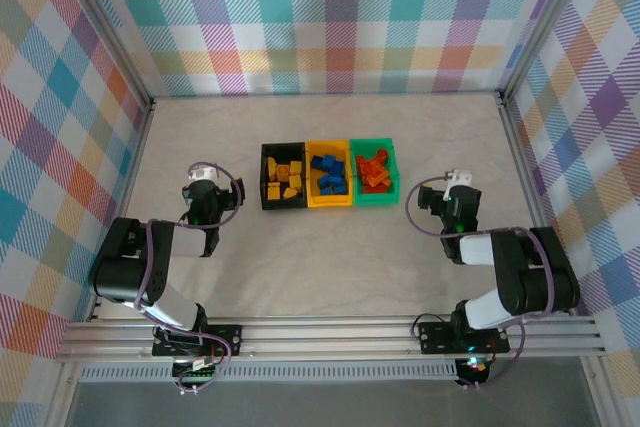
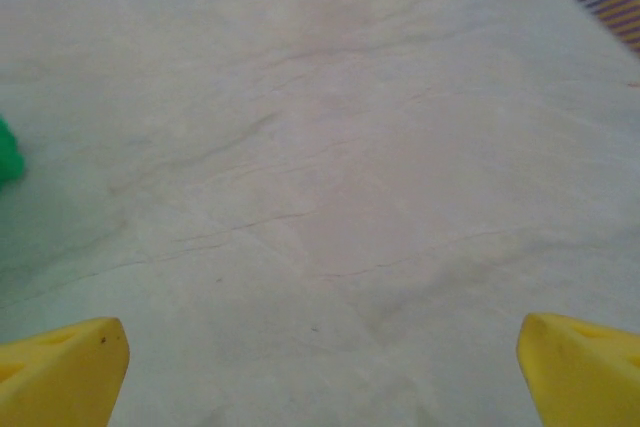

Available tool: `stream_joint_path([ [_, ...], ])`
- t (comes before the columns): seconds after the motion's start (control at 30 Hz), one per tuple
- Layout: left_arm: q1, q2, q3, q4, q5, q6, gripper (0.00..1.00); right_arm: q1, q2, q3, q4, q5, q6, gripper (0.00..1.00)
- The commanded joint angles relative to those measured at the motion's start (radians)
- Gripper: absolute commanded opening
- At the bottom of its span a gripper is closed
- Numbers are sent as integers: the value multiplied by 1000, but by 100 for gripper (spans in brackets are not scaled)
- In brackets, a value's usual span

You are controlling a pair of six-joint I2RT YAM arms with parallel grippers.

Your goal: Sort the legos into containers by color

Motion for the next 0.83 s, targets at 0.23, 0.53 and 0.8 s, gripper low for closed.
stream_joint_path([
  [0.23,10,-2,-13,37,0,6,100,-28,38,53,78,-63,1,100],
  [0.53,11,-1,-10,34,0,4,100,-28,39,52,79,-63,2,100],
  [0.8,10,-2,-10,32,0,6,100,-29,39,52,80,-63,1,100],
])
